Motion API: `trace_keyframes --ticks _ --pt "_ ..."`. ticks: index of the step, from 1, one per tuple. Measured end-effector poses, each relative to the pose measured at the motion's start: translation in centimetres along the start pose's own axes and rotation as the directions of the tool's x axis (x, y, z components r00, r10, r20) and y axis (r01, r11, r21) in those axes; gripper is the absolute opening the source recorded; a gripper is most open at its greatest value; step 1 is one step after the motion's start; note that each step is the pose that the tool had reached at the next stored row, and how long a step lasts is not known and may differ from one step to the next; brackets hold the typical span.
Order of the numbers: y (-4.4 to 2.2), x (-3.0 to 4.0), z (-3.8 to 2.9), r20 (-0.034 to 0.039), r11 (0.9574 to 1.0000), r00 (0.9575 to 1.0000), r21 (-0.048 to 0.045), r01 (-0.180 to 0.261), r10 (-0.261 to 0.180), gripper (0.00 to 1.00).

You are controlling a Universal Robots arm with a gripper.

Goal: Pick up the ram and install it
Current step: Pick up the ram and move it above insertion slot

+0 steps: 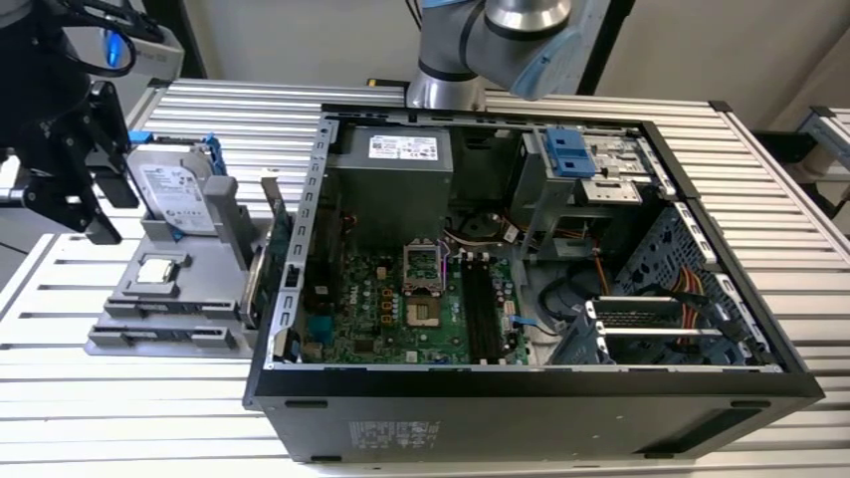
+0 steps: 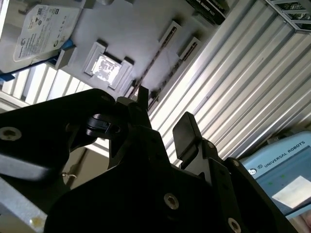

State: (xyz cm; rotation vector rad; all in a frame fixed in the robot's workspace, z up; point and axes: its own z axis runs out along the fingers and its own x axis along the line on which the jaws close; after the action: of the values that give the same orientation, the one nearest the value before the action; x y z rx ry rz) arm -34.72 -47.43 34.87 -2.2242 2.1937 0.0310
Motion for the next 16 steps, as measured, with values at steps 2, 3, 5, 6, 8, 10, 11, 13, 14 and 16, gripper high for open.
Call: trace_keyframes --ticks 2,3,5,6,8,10,11,13,14,16 --pt "0.0 0.0 0.11 -0.0014 1.0 1.0 -0.0001 0.0 0.0 1.0" --pt "0.0 0.01 0.18 -0.0021 1.0 1.0 0.0 0.0 0.0 1.0" --pt "0.0 0.01 0.28 -0.0038 1.0 1.0 0.0 0.0 0.0 1.0" --pt "0.0 0.01 0.33 -0.0048 1.0 1.0 -0.0001 0.0 0.0 1.0" --pt "0.0 0.01 0.45 -0.0069 1.0 1.0 -0.0001 0.0 0.0 1.0" --pt "0.0 0.01 0.56 -0.0092 1.0 1.0 -0.0002 0.0 0.0 1.0" --pt "0.0 0.01 0.63 -0.0103 1.0 0.9999 -0.0001 0.0 0.0 1.0" --pt "0.0 0.01 0.74 -0.0128 1.0 0.9999 -0.0002 0.0 0.0 1.0" --pt "0.0 0.01 0.8 -0.014 1.0 0.9999 -0.0002 0.0 0.0 1.0" --pt "0.0 0.01 0.92 -0.0163 1.0 0.9999 -0.0003 0.0 0.0 1.0"
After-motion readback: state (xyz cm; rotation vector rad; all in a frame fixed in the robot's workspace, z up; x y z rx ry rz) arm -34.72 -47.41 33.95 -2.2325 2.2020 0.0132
